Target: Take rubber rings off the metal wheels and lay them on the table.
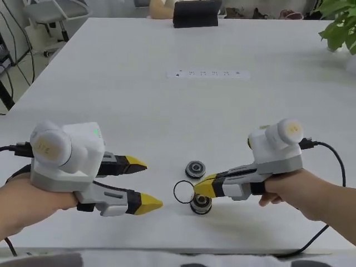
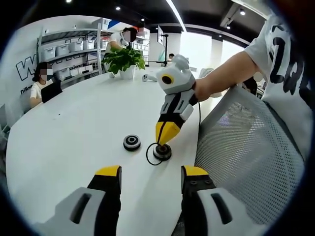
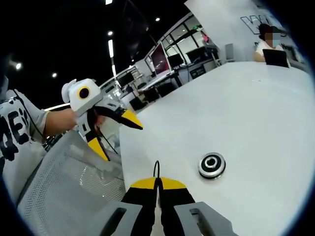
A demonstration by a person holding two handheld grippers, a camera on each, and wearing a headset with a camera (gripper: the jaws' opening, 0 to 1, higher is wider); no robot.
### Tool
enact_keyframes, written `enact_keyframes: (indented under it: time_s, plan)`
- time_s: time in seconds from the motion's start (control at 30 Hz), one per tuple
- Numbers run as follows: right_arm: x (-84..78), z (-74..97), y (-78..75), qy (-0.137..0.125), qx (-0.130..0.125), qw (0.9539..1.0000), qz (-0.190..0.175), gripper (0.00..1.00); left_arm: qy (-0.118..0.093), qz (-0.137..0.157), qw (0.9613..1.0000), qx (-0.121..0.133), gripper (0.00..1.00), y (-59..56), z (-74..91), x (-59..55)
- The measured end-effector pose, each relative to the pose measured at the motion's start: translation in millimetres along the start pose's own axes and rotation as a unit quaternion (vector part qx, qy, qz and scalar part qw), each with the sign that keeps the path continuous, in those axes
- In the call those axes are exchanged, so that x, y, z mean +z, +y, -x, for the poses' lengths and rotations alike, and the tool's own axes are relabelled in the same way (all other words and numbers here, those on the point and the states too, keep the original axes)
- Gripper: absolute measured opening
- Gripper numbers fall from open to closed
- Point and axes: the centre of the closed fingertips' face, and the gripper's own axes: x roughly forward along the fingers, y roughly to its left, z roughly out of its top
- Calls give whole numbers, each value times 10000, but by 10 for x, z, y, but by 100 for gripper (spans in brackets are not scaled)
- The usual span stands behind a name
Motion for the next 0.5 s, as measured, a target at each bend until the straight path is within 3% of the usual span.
enact_keyframes:
  time_s: [0.5]
  plan:
    - [-10,-244,-98,137,-81,9998,128,0,-28,111,9998,134,46,58,69,-63]
